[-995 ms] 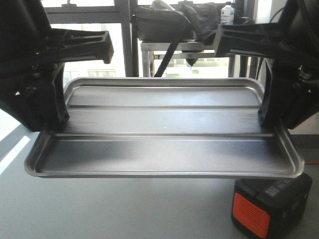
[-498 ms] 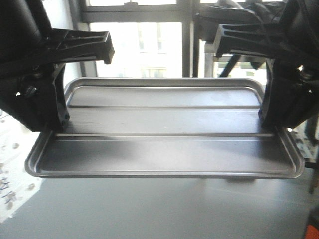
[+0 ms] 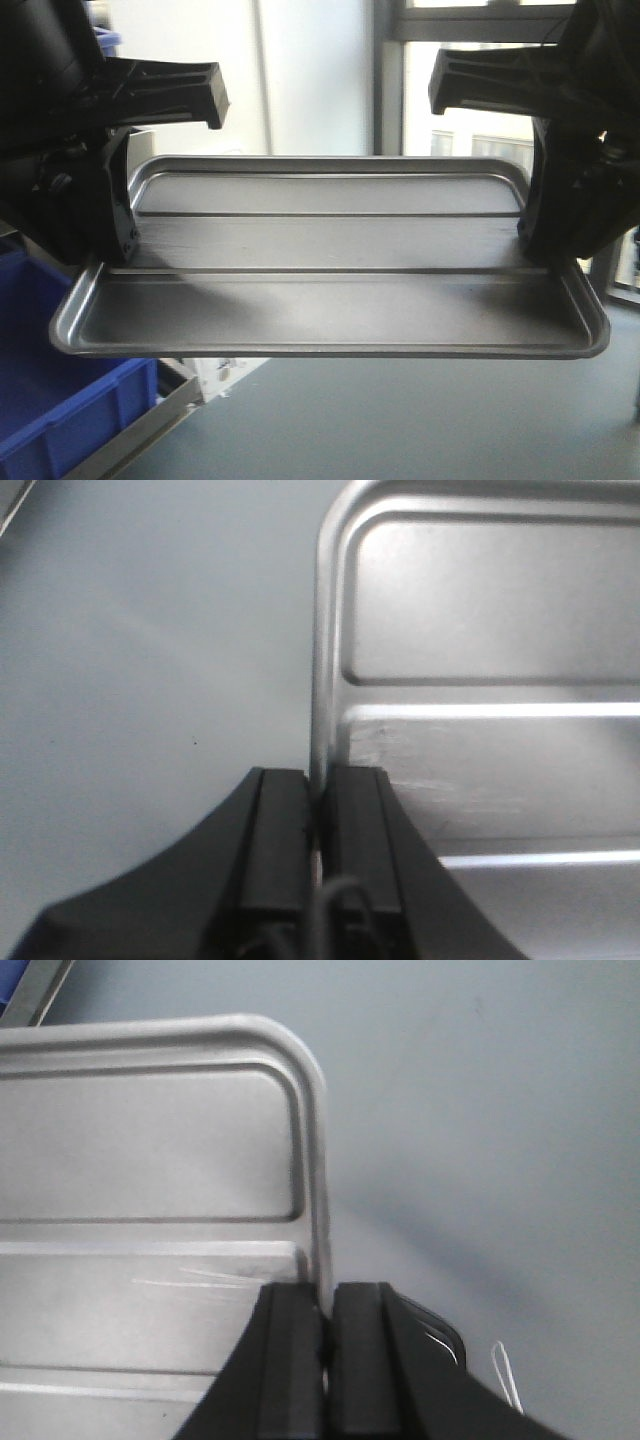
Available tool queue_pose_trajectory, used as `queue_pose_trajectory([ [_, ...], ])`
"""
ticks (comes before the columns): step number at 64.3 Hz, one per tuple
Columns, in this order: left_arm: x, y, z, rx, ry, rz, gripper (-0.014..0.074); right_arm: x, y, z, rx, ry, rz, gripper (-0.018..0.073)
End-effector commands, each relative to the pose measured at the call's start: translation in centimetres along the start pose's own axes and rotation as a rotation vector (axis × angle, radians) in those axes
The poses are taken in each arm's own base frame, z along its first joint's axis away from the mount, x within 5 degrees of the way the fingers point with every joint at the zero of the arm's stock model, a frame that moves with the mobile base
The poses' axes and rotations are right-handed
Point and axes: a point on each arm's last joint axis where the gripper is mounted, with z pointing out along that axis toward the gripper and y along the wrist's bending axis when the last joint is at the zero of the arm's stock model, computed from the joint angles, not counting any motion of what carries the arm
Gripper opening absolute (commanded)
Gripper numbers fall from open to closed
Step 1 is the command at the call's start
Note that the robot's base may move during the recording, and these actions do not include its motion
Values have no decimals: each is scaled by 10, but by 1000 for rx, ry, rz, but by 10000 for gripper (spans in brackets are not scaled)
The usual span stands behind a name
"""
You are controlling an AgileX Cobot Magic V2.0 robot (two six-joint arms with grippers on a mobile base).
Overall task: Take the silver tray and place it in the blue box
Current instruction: 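Carry the tray with both grippers over the blue bin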
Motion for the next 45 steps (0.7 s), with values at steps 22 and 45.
queue_pose_trajectory([
  [22, -5, 0, -14, 15, -53, 3, -6, -9, 0, -13, -26, -73, -18, 49],
  [45, -5, 0, -14, 15, -53, 3, -6, -9, 0, -13, -26, -73, -18, 49],
])
